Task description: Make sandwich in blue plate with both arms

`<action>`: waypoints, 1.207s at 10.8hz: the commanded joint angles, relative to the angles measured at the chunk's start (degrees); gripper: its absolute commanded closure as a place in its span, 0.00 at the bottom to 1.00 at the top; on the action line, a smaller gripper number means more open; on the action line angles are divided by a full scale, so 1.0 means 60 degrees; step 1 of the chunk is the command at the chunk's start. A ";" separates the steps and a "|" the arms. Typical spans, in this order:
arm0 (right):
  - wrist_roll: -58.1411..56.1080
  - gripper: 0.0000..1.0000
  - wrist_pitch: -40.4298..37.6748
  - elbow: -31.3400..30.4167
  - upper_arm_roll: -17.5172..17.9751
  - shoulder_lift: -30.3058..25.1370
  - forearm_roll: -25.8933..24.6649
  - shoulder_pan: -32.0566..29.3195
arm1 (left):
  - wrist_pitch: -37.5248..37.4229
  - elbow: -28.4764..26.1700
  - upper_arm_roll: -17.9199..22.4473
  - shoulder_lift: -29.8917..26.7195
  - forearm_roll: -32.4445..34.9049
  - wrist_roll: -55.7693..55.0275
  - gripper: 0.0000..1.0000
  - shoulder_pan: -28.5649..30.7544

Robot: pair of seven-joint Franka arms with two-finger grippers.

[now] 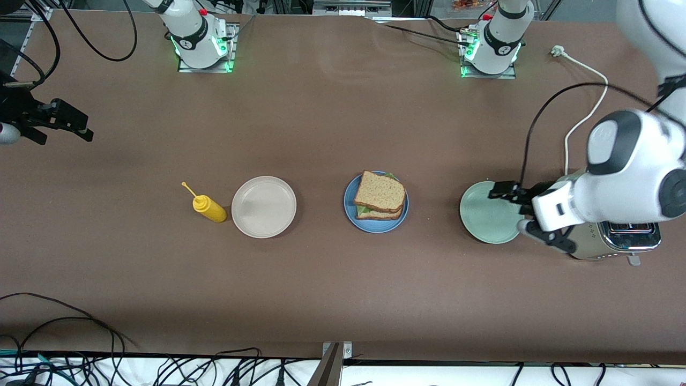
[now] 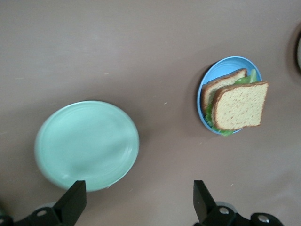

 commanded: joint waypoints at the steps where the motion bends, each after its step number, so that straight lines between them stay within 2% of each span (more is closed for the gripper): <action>1: 0.0077 0.00 -0.0127 0.0113 -0.0003 0.0014 0.0152 0.0006 | -0.0692 -0.0373 0.0074 -0.1662 0.0483 -0.0102 0.00 0.0413; 2: 0.0092 0.00 -0.0127 0.0113 -0.0003 0.0014 0.0152 0.0006 | -0.0970 -0.0373 0.0089 -0.2029 0.0599 -0.0102 0.00 0.0545; 3: 0.0092 0.00 -0.0127 0.0113 -0.0003 0.0014 0.0152 0.0035 | -0.1060 -0.0489 0.0393 -0.2656 0.1122 -0.0117 0.00 0.0329; 4: 0.0092 0.00 -0.0113 0.0113 -0.0003 0.0014 0.0152 0.0050 | -0.1090 -0.0563 0.1150 -0.3155 0.1693 -0.0349 0.00 -0.0660; 5: 0.0092 0.00 -0.0112 0.0113 -0.0003 0.0014 0.0152 0.0050 | -0.1104 -0.0578 0.1898 -0.3581 0.1756 -0.0395 0.00 -0.1279; 8: 0.0092 0.00 -0.0127 0.0113 -0.0003 0.0014 0.0152 0.0050 | -0.1119 -0.0796 0.3453 -0.4329 0.1728 -0.0410 0.00 -0.2789; 10: 0.0092 0.00 -0.0127 0.0113 0.0012 0.0014 0.0152 0.0050 | -0.1105 -0.1585 0.3663 -0.4901 0.1218 -0.0526 0.00 -0.3057; 13: 0.0092 0.00 -0.0127 0.0113 0.0012 0.0014 0.0152 0.0050 | -0.0301 -0.2597 0.3634 -0.5342 0.0457 -0.0791 0.00 -0.2883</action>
